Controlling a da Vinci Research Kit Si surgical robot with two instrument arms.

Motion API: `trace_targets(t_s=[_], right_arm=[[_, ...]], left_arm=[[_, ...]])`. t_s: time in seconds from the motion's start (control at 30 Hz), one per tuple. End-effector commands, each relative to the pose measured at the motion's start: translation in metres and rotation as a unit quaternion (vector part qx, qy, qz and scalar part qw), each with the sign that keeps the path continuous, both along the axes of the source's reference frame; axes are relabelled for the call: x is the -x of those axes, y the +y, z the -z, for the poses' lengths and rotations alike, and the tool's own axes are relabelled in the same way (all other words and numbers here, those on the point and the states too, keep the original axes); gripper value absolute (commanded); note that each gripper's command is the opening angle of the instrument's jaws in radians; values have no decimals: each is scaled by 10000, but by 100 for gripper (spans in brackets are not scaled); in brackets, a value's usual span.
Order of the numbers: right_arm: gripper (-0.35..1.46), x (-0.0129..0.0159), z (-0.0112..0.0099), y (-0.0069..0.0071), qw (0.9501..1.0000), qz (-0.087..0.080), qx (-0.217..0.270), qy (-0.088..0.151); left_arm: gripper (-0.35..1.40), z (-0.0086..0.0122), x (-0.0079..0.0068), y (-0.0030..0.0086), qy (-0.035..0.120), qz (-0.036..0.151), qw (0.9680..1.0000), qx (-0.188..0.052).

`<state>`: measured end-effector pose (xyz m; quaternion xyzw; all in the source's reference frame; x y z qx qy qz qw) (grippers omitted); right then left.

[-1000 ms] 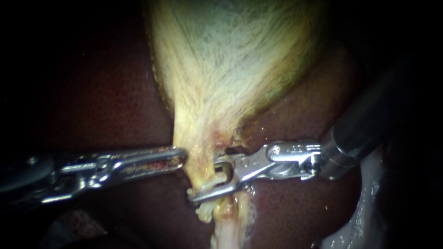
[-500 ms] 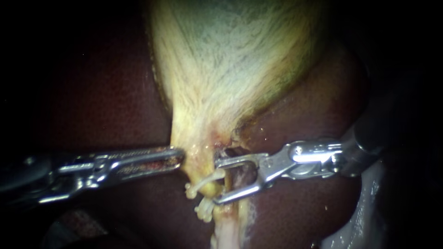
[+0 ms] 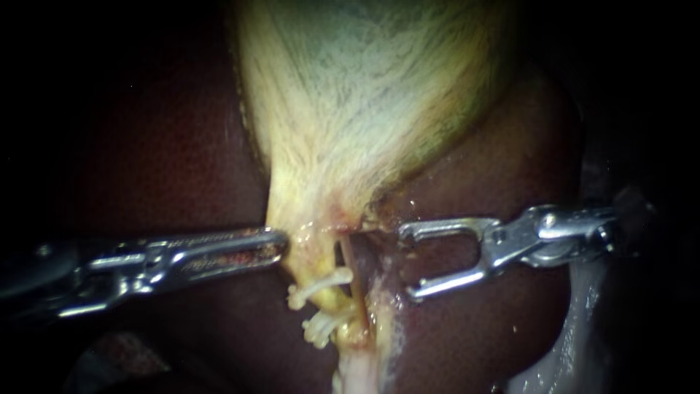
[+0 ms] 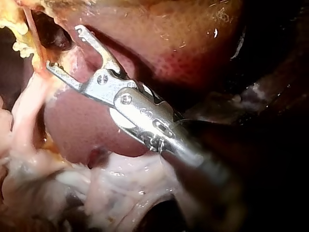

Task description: Going back third clip left tube

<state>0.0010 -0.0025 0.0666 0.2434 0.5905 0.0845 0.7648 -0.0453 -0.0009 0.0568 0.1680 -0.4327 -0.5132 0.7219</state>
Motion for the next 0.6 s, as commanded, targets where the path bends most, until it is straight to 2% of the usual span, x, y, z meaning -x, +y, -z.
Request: trace_targets(t_s=[0.03,0.2,0.4,0.6], right_arm=[[60,2,4,2,10000,-15,27,-7],[60,3,17,2,10000,-46,84,-16],[60,-1,16,-3,9999,-66,103,-29],[60,-4,13,-7,10000,2,90,11]], left_arm=[[-35,-1,1,0,0,3,10000,-2],[-35,-9,8,1,10,13,10000,10],[-35,-20,19,5,25,34,10000,21],[-35,-37,31,12,30,61,10000,40]])
